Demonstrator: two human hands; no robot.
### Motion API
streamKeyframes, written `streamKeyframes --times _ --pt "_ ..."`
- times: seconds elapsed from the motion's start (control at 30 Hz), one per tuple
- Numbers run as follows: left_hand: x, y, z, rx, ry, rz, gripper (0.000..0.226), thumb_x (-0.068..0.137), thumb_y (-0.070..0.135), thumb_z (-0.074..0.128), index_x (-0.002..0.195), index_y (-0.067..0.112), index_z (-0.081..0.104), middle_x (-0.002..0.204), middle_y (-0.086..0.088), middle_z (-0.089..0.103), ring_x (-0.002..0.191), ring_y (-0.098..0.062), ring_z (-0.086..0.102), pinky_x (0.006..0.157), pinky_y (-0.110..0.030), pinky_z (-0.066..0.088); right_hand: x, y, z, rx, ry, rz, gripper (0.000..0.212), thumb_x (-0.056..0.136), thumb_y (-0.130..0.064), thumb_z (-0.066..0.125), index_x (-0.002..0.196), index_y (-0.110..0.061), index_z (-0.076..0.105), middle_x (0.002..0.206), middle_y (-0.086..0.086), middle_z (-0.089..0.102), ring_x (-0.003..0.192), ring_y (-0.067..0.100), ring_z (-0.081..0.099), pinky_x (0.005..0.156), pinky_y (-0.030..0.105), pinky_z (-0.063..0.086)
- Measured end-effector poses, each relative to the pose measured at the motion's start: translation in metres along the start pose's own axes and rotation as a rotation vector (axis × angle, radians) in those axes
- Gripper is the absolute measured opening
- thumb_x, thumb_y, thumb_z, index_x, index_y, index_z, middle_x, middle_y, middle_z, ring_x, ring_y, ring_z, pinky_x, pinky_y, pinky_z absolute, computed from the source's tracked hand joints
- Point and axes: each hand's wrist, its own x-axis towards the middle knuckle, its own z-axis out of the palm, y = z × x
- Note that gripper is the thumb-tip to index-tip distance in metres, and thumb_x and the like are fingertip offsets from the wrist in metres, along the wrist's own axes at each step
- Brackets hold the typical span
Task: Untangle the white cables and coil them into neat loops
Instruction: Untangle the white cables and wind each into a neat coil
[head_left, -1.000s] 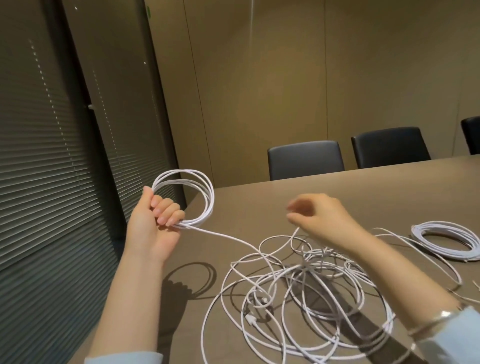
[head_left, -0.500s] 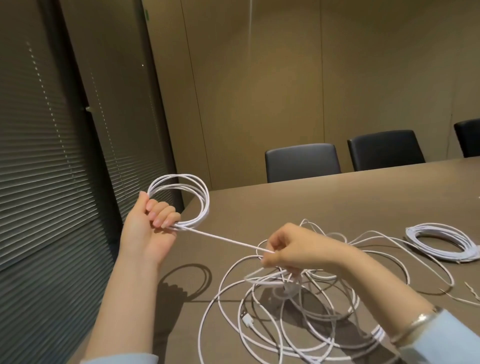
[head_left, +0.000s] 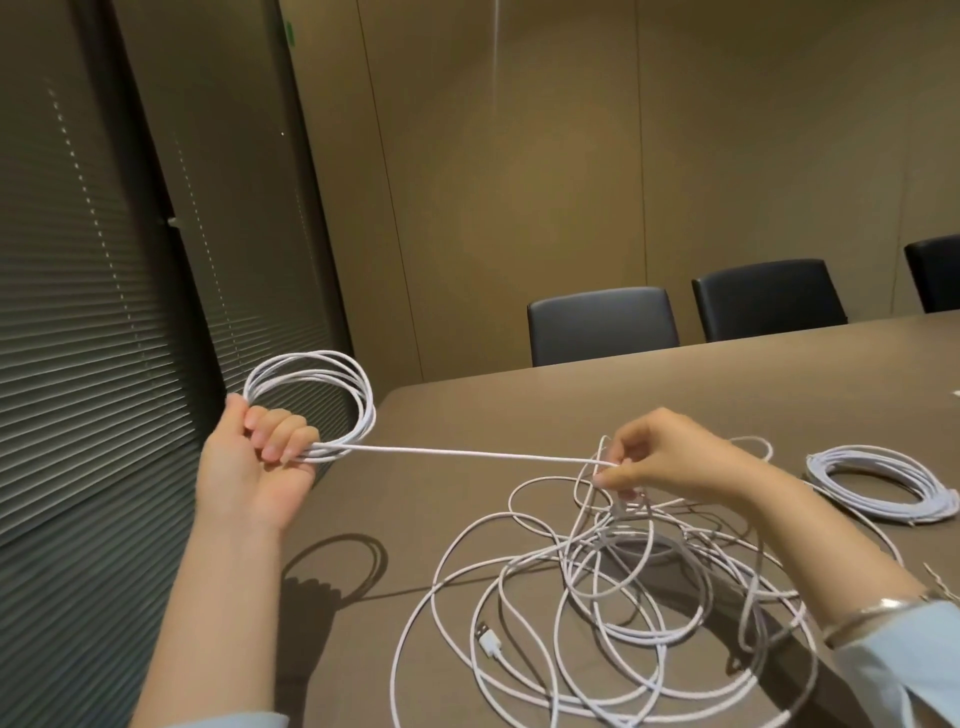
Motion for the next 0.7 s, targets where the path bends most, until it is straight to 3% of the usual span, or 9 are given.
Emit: streamKeyframes --times 0.13,0.23,0.33,0.43,0.5,0.6,0.7 --pt "0.002 -0.001 -0.005 0.081 0.007 0.022 0.049 0.103 0.041 0.037 0.058 0.022 0.034 0.047 0.010 0.023 0.036 -0.008 0.019 0.037 -0.018 0.018 -0.010 0.000 -0.012 0.213 -0.106 0.010 0.018 0.091 -0.026 0.064 0.089 -0.013 0.076 0.083 0.006 0.075 0.085 0.019 0.070 0.086 0.029 0.054" --pt "0.001 -0.010 -0.001 0.243 -0.022 0.059 0.047 0.103 0.043 0.038 0.061 0.022 0.033 0.045 0.010 0.022 0.035 -0.007 0.018 0.036 -0.017 0.016 -0.007 -0.010 -0.012 0.297 -0.013 0.050 0.019 0.096 -0.017 0.057 0.095 -0.008 0.074 0.083 0.011 0.074 0.077 0.019 0.071 0.067 0.017 0.054" --pt "-0.002 -0.025 0.011 0.397 -0.088 0.052 0.046 0.102 0.042 0.040 0.062 0.021 0.033 0.046 0.009 0.021 0.036 -0.005 0.018 0.034 -0.018 0.017 0.000 -0.026 -0.003 0.370 0.208 0.032 0.019 0.096 -0.009 0.056 0.094 0.003 0.071 0.078 0.017 0.070 0.060 0.014 0.066 0.052 0.011 0.048" --pt "-0.010 -0.044 0.026 0.522 -0.158 0.055 0.045 0.103 0.038 0.040 0.062 0.019 0.033 0.044 0.007 0.022 0.035 -0.006 0.018 0.034 -0.018 0.017 0.001 -0.048 0.008 0.491 0.342 -0.047 0.016 0.095 -0.007 0.059 0.089 0.004 0.070 0.077 0.018 0.070 0.061 0.019 0.067 0.058 0.018 0.053" --pt "-0.017 -0.057 0.035 0.565 -0.206 0.039 0.044 0.103 0.037 0.041 0.064 0.017 0.036 0.044 0.006 0.023 0.034 -0.006 0.018 0.034 -0.018 0.016 -0.003 -0.063 0.016 0.547 0.312 -0.119 0.014 0.093 -0.008 0.061 0.089 0.002 0.070 0.076 0.014 0.072 0.067 0.024 0.071 0.064 0.026 0.056" --pt "-0.028 -0.071 0.046 0.581 -0.256 -0.032 0.044 0.096 0.047 0.048 0.066 0.016 0.042 0.045 0.005 0.022 0.034 -0.006 0.019 0.035 -0.018 0.017 -0.011 -0.082 0.031 0.462 0.249 -0.232 0.012 0.091 -0.015 0.065 0.088 -0.008 0.074 0.074 0.005 0.075 0.070 0.019 0.073 0.068 0.027 0.058" --pt "-0.040 -0.079 0.053 0.675 -0.311 -0.030 0.042 0.078 0.054 0.062 0.064 0.016 0.050 0.045 0.006 0.024 0.037 -0.007 0.020 0.037 -0.018 0.019 -0.013 -0.090 0.046 0.353 0.324 -0.318 0.008 0.088 -0.019 0.069 0.086 -0.016 0.077 0.071 0.001 0.074 0.067 0.015 0.072 0.073 0.037 0.060"
